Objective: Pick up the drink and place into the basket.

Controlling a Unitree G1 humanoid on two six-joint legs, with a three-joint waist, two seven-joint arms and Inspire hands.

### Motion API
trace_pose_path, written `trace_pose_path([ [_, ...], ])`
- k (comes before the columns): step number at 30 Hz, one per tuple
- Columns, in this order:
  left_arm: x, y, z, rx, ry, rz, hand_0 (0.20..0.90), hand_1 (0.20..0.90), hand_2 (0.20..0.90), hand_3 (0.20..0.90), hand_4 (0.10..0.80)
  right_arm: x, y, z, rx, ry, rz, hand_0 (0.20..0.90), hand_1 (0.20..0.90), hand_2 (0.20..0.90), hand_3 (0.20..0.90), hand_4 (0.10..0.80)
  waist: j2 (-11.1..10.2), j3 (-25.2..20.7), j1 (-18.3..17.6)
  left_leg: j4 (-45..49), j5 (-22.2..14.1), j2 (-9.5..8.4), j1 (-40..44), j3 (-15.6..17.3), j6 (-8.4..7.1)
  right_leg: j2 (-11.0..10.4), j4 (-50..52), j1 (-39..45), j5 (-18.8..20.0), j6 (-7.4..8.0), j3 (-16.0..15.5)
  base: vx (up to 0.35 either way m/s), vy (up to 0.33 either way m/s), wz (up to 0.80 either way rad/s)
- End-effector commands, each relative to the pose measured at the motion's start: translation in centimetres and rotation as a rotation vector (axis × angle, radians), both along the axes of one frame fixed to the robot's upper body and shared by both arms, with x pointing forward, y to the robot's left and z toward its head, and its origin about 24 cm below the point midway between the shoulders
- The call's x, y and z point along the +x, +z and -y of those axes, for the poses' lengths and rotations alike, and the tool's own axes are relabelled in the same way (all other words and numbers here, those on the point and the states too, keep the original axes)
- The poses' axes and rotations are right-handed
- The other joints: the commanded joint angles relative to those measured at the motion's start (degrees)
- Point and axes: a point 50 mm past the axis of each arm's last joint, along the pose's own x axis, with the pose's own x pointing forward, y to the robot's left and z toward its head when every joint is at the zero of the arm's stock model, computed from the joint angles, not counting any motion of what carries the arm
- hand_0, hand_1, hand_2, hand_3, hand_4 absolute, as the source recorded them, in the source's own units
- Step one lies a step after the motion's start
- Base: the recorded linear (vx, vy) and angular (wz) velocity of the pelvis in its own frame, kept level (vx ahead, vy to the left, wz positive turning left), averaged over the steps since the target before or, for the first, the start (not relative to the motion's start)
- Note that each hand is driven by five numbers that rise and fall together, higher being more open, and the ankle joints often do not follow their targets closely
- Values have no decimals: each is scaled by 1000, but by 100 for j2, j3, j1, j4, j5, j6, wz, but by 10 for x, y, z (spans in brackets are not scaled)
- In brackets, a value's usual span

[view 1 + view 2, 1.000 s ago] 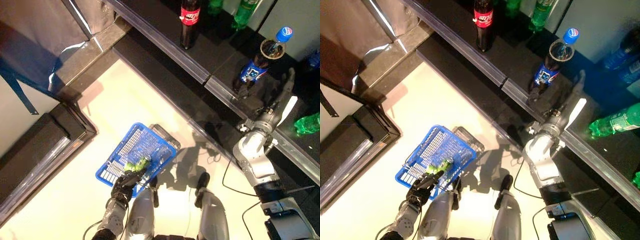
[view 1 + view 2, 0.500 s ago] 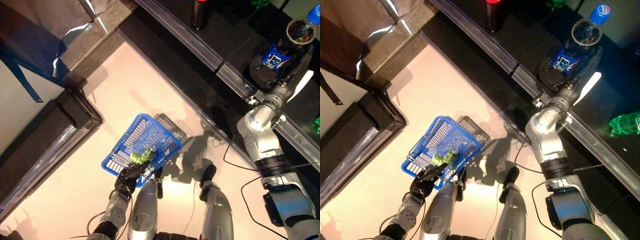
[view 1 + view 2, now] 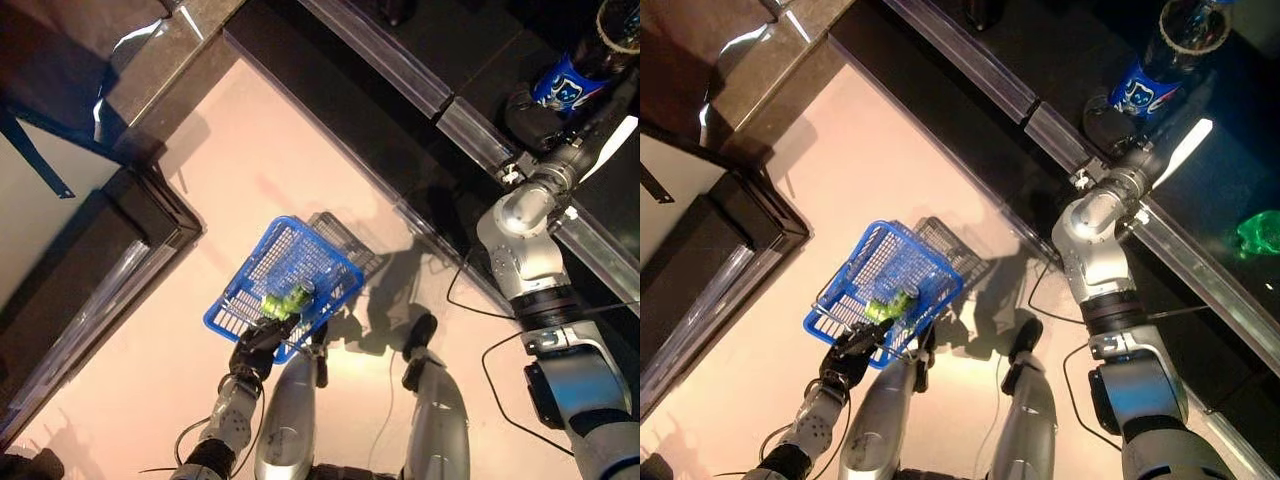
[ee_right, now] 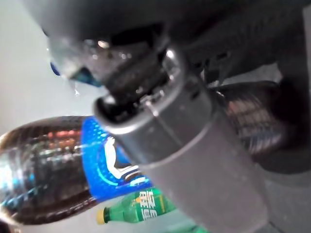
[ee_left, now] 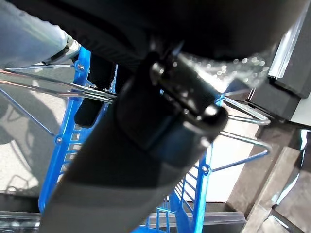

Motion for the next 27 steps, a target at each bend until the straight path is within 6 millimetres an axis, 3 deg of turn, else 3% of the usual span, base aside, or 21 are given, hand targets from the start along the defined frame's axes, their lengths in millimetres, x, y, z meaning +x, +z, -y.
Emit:
trace_pose_path([
  [1, -36, -14, -19, 46, -18, -52, 300, 300, 300, 200, 100, -18, 74, 9, -68, -61, 274, 900, 900, 900, 900, 800, 114, -71, 131, 284, 10, -140, -386, -309, 120, 45, 411, -9, -428, 214, -216, 28, -15, -4],
  [18, -34, -8, -22, 25, -31, -25, 300, 300, 300, 200, 100, -18, 113, 20, -86, -62, 323, 900, 900, 900, 900, 800, 153, -71, 225, 276, 29, -193, -698, -427, 131, 39, 424, -322, -411, 203, -195, 4, -1, 0],
  [19, -34, -8, -23, 25, -32, -27, 300, 300, 300, 200, 100, -19, 116, 20, -92, -57, 327, 815, 815, 815, 801, 701, 157, -71, 236, 281, 30, -202, -721, -436, 132, 29, 435, -349, -407, 203, -200, 0, 0, 0],
  [20, -35, -7, -23, 26, -33, -29, 300, 300, 300, 200, 100, -19, 118, 19, -94, -53, 331, 481, 481, 481, 411, 311, 162, -71, 247, 276, 32, -212, -730, -444, 135, 32, 443, -365, -409, 198, -199, 0, 0, 0],
  [21, -35, -7, -24, 27, -33, -30, 300, 300, 300, 200, 100, -19, 119, 18, -98, -50, 334, 300, 300, 300, 200, 100, 163, -71, 252, 275, 32, -219, -735, -447, 138, 34, 449, -373, -412, 195, -200, 5, 0, -4],
  [27, -39, -9, -26, 23, -38, -29, 300, 300, 300, 200, 100, -21, 126, 19, -98, -25, 348, 300, 300, 300, 200, 100, 177, -71, 270, 294, 6, -241, -716, -452, 149, 8, 486, -366, -448, 180, -211, 1, 1, -1],
])
